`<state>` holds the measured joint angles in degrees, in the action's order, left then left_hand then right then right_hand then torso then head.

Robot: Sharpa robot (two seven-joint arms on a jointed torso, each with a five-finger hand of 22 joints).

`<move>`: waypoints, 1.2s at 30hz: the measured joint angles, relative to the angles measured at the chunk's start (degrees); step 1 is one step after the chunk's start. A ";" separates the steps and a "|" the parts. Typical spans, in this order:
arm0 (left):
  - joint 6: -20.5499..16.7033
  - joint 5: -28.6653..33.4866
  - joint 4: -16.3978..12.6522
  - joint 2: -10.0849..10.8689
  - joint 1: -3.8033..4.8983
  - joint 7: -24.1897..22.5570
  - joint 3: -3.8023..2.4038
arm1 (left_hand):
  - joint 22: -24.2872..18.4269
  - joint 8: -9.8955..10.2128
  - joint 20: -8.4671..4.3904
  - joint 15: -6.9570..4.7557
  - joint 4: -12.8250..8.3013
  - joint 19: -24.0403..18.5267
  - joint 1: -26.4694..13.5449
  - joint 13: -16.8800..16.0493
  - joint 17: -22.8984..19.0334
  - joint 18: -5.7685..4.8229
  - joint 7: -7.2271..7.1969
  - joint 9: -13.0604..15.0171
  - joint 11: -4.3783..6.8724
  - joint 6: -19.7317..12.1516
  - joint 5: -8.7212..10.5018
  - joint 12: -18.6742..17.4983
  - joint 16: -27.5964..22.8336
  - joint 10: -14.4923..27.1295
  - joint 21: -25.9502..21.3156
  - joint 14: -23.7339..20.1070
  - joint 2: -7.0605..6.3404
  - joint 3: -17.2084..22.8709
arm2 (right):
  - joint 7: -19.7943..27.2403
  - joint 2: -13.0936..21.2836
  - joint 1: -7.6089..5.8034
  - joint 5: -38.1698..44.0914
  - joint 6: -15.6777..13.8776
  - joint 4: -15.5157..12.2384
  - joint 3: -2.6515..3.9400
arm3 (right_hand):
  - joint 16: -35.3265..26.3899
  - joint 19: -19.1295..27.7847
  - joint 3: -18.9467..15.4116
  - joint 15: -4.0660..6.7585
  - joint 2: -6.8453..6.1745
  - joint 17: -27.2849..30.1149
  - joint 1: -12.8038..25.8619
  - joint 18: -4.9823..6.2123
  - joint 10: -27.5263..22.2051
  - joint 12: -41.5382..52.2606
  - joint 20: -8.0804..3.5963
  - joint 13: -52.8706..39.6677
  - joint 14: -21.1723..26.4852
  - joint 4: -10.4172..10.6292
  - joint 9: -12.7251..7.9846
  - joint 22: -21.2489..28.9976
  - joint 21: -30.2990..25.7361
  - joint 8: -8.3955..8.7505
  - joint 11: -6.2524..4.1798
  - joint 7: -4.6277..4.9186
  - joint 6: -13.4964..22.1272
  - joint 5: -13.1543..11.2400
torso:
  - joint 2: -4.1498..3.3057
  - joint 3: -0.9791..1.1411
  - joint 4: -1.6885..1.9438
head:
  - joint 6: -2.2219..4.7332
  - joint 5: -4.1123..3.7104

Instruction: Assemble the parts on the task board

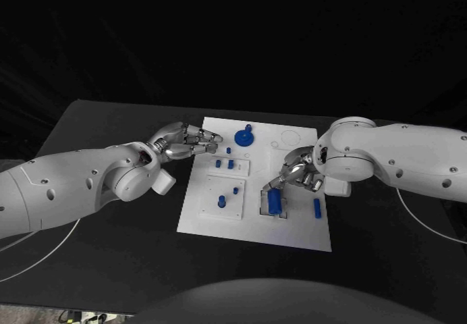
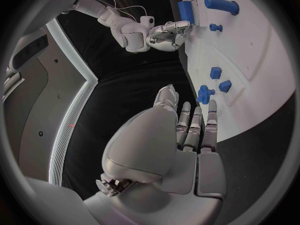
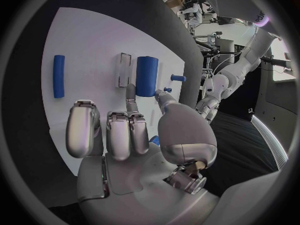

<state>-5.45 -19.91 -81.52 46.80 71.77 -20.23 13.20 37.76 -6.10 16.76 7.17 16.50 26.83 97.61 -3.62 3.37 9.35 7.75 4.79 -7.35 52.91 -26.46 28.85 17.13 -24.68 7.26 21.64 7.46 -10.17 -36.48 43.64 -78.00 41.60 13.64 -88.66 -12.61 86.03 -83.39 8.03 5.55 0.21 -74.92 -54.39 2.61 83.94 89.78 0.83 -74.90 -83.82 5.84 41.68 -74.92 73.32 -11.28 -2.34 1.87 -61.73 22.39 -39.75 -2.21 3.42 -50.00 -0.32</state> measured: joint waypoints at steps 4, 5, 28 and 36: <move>0.08 0.00 -0.04 0.11 0.00 0.12 -0.02 | 0.00 0.00 0.00 0.00 0.00 0.00 0.00 0.00 0.00 0.00 0.00 0.00 0.00 0.00 0.00 0.00 0.00 0.00 0.00 0.00 0.00 0.00 | -0.08 -0.66 0.38 -0.70 -0.05 0.38 0.06 | -0.34 0.21 0.16 0.00 0.00 0.00 0.00 0.89 0.00 0.00 0.19 0.00 0.00 0.16 0.13 0.00 -0.68 0.23 0.00 0.17 0.35 -0.33 | -0.02 0.00 -0.03 | 0.00 0.25; 0.09 0.00 -0.04 0.13 0.00 0.15 -0.02 | 0.00 0.00 0.00 0.00 0.00 0.00 0.00 0.00 0.00 0.01 0.00 0.00 0.00 0.00 0.00 0.00 0.00 0.00 0.00 0.00 0.00 0.00 | -0.11 -0.76 0.47 -0.82 -0.06 0.43 0.06 | -0.51 0.41 0.16 0.00 0.00 0.00 0.00 0.89 0.00 0.00 -0.01 0.00 0.00 0.16 0.40 0.00 -0.97 0.29 0.00 0.19 0.37 -0.67 | -0.02 0.00 -0.07 | 0.00 0.31; 0.79 0.00 0.25 -0.15 -0.06 0.65 -0.01 | -0.05 0.00 0.00 0.21 0.00 0.00 0.00 0.00 -0.01 0.00 0.00 0.00 0.00 0.00 0.00 0.00 0.00 0.00 0.00 0.21 0.00 0.00 | -0.77 -0.51 0.85 -0.98 -0.72 0.21 0.08 | -2.22 1.02 -1.87 -0.21 0.23 0.01 2.96 0.89 0.19 0.00 0.61 -0.04 -0.21 2.16 1.64 0.01 -3.99 2.91 0.62 0.78 3.02 -15.10 | -0.03 0.02 -0.12 | 0.00 0.59; 1.12 0.00 0.31 -0.16 -0.16 0.88 -0.01 | -0.10 0.00 0.00 0.21 0.00 0.00 0.02 0.00 -0.01 0.01 0.00 0.00 0.00 0.00 -0.06 0.00 0.00 0.00 0.00 0.21 -0.02 0.00 | -0.64 -0.24 0.98 -0.83 -1.43 -0.06 0.06 | -2.22 1.02 -3.22 -0.21 -0.17 0.02 4.43 0.89 0.19 0.00 0.61 -0.04 -0.21 3.50 2.05 -0.02 -4.27 2.93 0.62 0.84 2.83 -17.43 | -0.01 0.02 -0.15 | 0.00 0.75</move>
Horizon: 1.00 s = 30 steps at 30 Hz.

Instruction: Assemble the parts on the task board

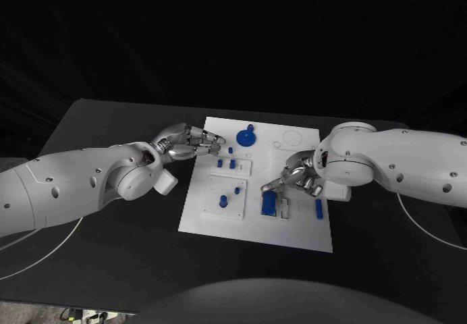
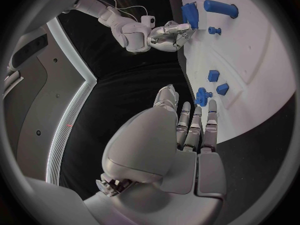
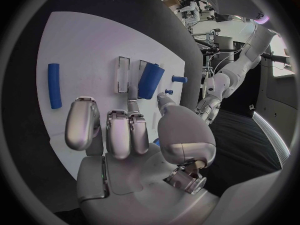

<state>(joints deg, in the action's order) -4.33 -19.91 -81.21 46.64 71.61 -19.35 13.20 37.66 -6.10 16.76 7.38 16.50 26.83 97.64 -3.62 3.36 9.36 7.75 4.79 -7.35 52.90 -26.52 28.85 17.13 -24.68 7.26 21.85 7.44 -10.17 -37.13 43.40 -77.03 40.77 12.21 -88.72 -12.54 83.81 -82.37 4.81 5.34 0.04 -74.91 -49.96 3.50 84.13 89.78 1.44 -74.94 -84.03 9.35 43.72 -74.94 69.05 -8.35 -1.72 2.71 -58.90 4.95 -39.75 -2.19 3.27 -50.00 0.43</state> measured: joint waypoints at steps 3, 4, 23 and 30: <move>0.09 0.00 0.01 -0.01 -0.03 0.06 0.00 | -0.05 -0.22 -0.21 0.00 0.00 0.21 0.21 0.00 0.00 -0.01 0.00 0.00 0.00 0.00 -0.22 0.00 0.00 0.00 0.00 0.00 -0.21 0.00 | 0.05 0.11 0.02 0.02 -0.28 -0.10 0.00 | 0.00 0.00 -0.31 0.00 0.31 0.00 0.28 0.00 0.00 0.00 0.00 0.00 0.00 0.31 0.10 -0.01 0.00 0.00 0.00 0.13 0.13 -0.62 | 0.00 0.00 0.00 | 0.00 0.06; 0.12 0.00 0.01 -0.01 -0.04 0.08 0.00 | -0.05 -0.22 -0.21 0.00 0.00 0.21 0.22 0.00 0.00 0.00 0.00 0.00 0.00 0.00 -0.22 0.00 0.00 0.00 0.00 0.00 -0.22 0.00 | 0.07 0.17 0.03 0.02 -0.41 -0.15 -0.01 | 0.00 0.00 -0.47 0.00 0.07 0.00 0.53 0.00 0.00 0.00 0.00 0.00 0.00 0.47 0.10 -0.01 0.00 0.00 0.00 0.24 0.24 -0.73 | 0.00 0.00 0.00 | 0.00 0.08; 0.61 0.00 0.04 0.15 -0.24 0.37 0.00 | -0.17 -0.22 -0.21 0.21 0.00 0.21 0.58 0.00 0.00 0.00 0.00 0.04 0.00 0.00 -0.71 0.00 0.26 0.00 0.00 0.21 -0.13 0.00 | 6.20 10.60 -2.34 0.67 -7.68 -9.28 0.06 | 2.38 -1.37 -0.65 -0.36 -0.15 0.00 -5.87 0.00 -0.20 0.00 0.10 0.01 0.08 -1.66 2.83 0.00 3.75 -1.18 0.20 0.44 2.55 5.84 | 0.04 0.00 0.01 | 0.00 0.75; 0.68 0.00 0.00 0.55 -0.42 0.28 0.00 | -0.22 -0.22 -0.21 0.21 -0.15 0.21 0.75 0.00 0.01 0.00 0.22 0.05 -0.21 0.22 -1.08 0.00 0.26 -0.21 0.00 0.21 -0.17 0.15 | 16.96 14.42 -1.10 7.28 -15.12 -14.74 0.05 | 5.99 -1.70 2.44 -1.46 -0.25 0.01 -16.72 0.00 -0.10 0.00 0.42 0.02 0.01 -8.10 8.12 0.01 6.28 -5.23 1.54 1.92 9.81 14.69 | -0.03 0.04 -0.18 | 0.00 0.65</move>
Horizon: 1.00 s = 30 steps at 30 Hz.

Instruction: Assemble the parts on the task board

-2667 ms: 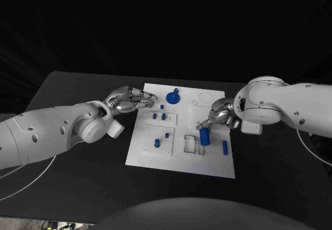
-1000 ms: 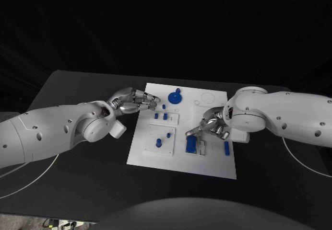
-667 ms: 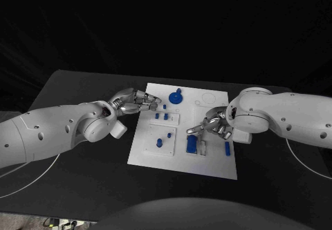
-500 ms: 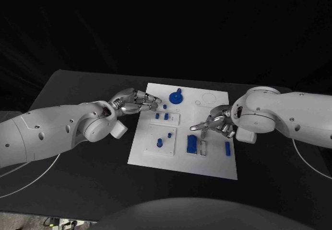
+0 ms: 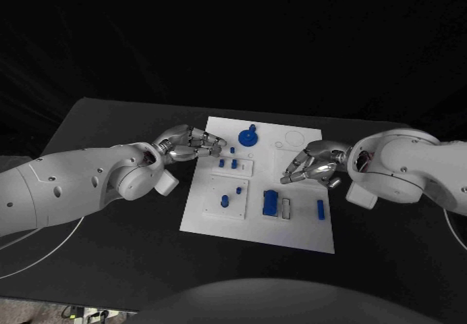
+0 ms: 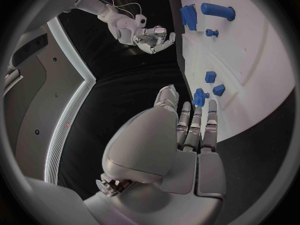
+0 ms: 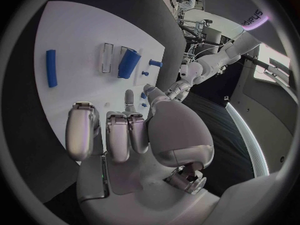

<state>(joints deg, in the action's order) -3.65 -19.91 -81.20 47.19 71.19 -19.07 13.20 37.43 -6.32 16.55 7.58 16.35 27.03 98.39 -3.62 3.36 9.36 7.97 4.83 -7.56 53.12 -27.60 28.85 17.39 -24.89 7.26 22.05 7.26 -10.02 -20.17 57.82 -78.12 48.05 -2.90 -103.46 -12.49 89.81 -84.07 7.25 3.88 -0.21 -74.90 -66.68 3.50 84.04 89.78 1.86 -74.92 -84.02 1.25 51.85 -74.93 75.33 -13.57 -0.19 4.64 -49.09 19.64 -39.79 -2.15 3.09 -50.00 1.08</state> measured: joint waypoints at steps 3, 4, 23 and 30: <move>0.04 0.00 -0.01 0.12 -0.15 -0.08 0.01 | -0.05 0.00 0.00 0.13 0.00 0.00 0.29 0.00 0.04 0.00 0.00 0.00 0.00 0.00 0.00 0.00 0.16 0.00 0.00 0.13 0.05 0.00 | 4.69 0.62 1.80 5.60 -4.20 -1.42 -0.05 | 0.00 0.14 -0.65 0.00 0.32 -0.02 -1.85 0.00 0.00 0.00 0.32 0.00 0.00 -0.04 9.69 0.00 0.00 -9.28 0.00 0.06 6.51 0.75 | 0.03 -0.01 -0.05 | 0.00 -0.09; 0.06 0.00 -0.02 0.17 -0.21 -0.11 0.01 | -0.07 0.00 0.00 0.20 0.00 0.00 0.29 0.00 0.04 0.00 0.00 0.00 0.00 0.00 0.00 0.00 0.24 0.00 0.00 0.20 0.05 0.00 | 5.89 0.69 2.40 7.34 -5.40 -1.74 -0.05 | 0.00 0.14 -0.72 0.00 0.31 -0.04 -2.18 0.00 0.00 0.00 0.31 0.00 0.00 0.03 12.17 0.00 0.00 -11.88 0.00 0.00 7.95 1.37 | 0.04 -0.01 -0.08 | 0.00 -0.10; 0.54 -0.01 -0.35 1.39 -0.87 -0.49 -0.01 | -0.12 0.00 0.00 0.20 -0.18 0.00 0.58 0.00 0.03 0.00 0.00 -0.01 -0.20 0.00 -0.24 0.00 0.24 -0.20 0.23 0.20 0.35 0.18 | 16.57 -1.23 12.47 29.87 -17.47 -1.98 -0.09 | 0.00 1.08 0.91 0.01 -3.15 -0.04 -2.71 0.00 -0.21 0.00 0.80 0.01 0.00 6.05 23.11 0.01 -1.56 -36.66 -0.21 -0.92 18.86 6.39 | 0.02 -0.01 -0.48 | 0.00 -0.13; 0.63 -0.01 -0.50 1.61 -0.89 -0.51 0.00 | -0.17 0.00 0.00 0.20 -0.18 0.00 0.81 0.00 0.02 0.00 0.00 -0.01 -0.20 0.00 -0.48 0.00 0.24 -0.20 0.23 0.20 0.13 0.18 | 16.82 -2.37 13.65 31.74 -17.89 -0.91 -0.09 | 0.00 1.45 1.13 0.01 -3.47 -0.03 -3.03 0.00 -0.21 0.00 1.10 0.01 -0.01 6.28 23.10 0.02 -2.34 -38.34 -0.21 -0.71 19.47 7.89 | 0.01 -0.01 -0.48 | 0.00 -0.07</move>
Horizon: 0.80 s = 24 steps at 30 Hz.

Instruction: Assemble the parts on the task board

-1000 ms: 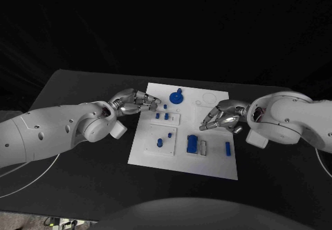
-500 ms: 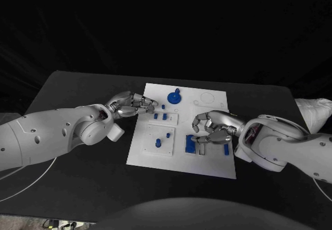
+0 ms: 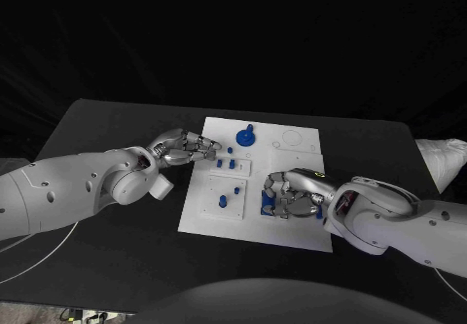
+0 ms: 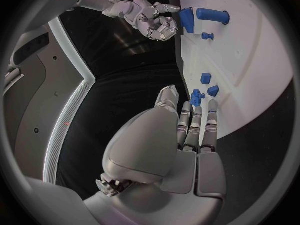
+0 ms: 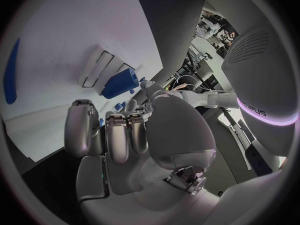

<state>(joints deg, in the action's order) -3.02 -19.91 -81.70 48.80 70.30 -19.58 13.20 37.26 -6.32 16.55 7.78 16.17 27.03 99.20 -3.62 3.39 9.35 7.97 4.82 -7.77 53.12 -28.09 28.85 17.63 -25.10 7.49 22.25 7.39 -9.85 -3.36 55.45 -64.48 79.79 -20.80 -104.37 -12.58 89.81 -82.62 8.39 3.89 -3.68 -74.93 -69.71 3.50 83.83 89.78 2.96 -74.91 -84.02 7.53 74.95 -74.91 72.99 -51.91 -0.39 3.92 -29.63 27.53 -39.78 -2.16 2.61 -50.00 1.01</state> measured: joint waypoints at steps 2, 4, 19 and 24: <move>0.03 0.00 -0.04 0.05 0.00 0.00 0.00 | 0.00 0.00 0.00 0.00 0.00 0.00 0.00 0.00 0.00 0.00 0.00 0.01 0.00 0.00 0.00 0.00 0.00 0.00 0.00 0.00 0.00 0.00 | 0.01 -0.25 0.24 0.38 0.01 0.23 0.00 | 0.00 0.25 0.26 0.00 -0.50 0.00 -0.50 0.00 0.00 0.00 -0.09 0.00 0.00 0.20 0.00 0.00 -0.33 -0.68 0.00 -0.12 0.20 1.56 | 0.01 0.01 0.01 | 0.00 -0.02; 0.05 0.00 -0.07 0.10 0.00 0.00 0.00 | 0.00 0.00 0.00 0.00 0.00 0.00 0.00 0.00 0.00 0.01 0.00 0.05 0.00 0.00 0.00 0.00 0.00 0.00 0.00 0.00 0.00 0.00 | 0.01 -0.39 0.36 0.65 0.04 0.39 0.00 | 0.00 0.39 0.84 0.00 -0.66 0.00 -1.02 -0.01 0.00 0.00 0.04 0.00 0.00 -0.01 -0.01 0.00 -0.66 -1.09 0.00 0.11 0.53 3.51 | 0.01 0.01 0.04 | 0.00 -0.02; 0.17 0.00 -0.14 0.21 -0.01 0.06 0.00 | 0.01 0.00 0.00 0.20 0.00 0.00 0.00 0.00 -0.01 0.00 0.00 0.04 0.01 0.00 0.00 0.00 0.00 0.00 0.00 0.20 0.00 0.00 | 0.45 -0.82 0.65 1.56 0.52 1.23 -0.03 | 0.00 0.87 8.68 0.00 -1.79 0.01 -2.70 0.00 0.00 0.00 -0.30 0.00 0.00 0.52 -0.02 0.01 -0.79 -1.54 0.00 -0.09 0.73 24.31 | 0.11 0.00 0.07 | 0.00 0.21; 0.24 0.00 -0.14 0.22 -0.01 0.11 0.00 | 0.01 0.00 0.00 0.20 0.00 0.00 0.00 0.00 -0.01 0.01 -0.01 0.04 0.00 0.00 0.01 0.00 0.00 0.00 0.00 0.20 0.00 0.00 | 0.51 -0.88 0.65 1.55 1.01 1.39 -0.03 | 0.00 0.87 9.38 0.01 -2.16 0.01 -3.07 0.00 0.00 0.00 -0.30 0.01 0.00 0.15 -0.02 0.01 -0.79 -1.54 0.00 -0.09 0.73 21.14 | 0.10 0.01 0.08 | 0.00 0.25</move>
<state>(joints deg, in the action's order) -2.78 -19.92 -81.84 49.02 70.30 -19.47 13.20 37.27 -6.32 16.55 7.99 16.17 27.03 99.20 -3.62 3.38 9.36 7.96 4.86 -7.76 53.11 -28.08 28.85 17.63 -25.09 7.48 22.46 7.39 -9.85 -2.84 54.57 -63.83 81.34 -19.79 -102.98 -12.60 89.80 -81.75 17.77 3.89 -5.84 -74.92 -72.78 3.50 83.84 89.78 2.66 -74.91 -84.02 7.68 74.92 -74.90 72.20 -53.45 -0.39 3.83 -28.90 48.67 -39.68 -2.15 2.69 -50.00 1.26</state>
